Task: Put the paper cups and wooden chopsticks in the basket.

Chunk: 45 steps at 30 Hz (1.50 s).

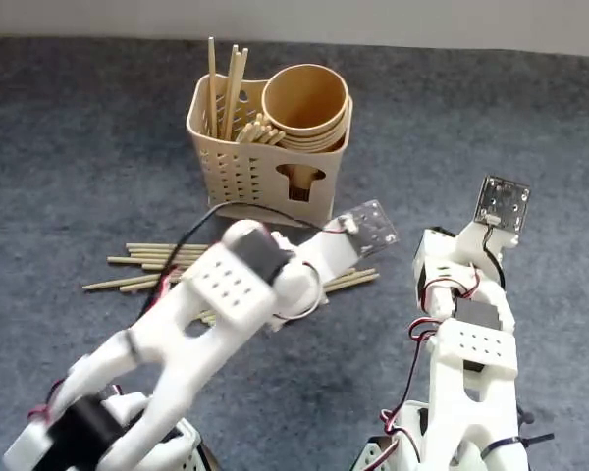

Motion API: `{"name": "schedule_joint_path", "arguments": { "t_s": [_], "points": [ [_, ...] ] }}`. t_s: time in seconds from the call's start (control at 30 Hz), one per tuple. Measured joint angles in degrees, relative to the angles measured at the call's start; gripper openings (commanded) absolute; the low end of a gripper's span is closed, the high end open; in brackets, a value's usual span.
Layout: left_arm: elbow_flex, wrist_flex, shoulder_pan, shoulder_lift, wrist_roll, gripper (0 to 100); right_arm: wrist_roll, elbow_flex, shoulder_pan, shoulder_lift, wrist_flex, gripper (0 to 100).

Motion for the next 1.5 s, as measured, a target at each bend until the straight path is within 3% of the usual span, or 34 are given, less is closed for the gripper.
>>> {"name": "schedule_joint_path", "arguments": {
  "t_s": [0.13,0.3,0.43,0.73,1.23,1.5],
  "points": [
    [2.99,0.0,-0.09,-10.02,0.26,1,0.0,0.0,0.0,0.0,0.0,1.0],
    [6.86,-4.22,-0.09,-20.84,10.81,1,0.0,0.0,0.0,0.0,0.0,1.0],
    [10.11,-11.52,-4.57,-28.4,16.35,1,0.0,0.0,0.0,0.0,0.0,1.0],
    [17.85,-32.09,-13.36,-41.49,17.05,1,0.0,0.0,0.0,0.0,0.0,1.0],
    [19.08,-63.03,-26.64,-43.78,17.05,1,0.0,0.0,0.0,0.0,0.0,1.0],
    [19.08,-73.67,-27.43,-38.42,17.05,1,0.0,0.0,0.0,0.0,0.0,1.0]
  ]
}}
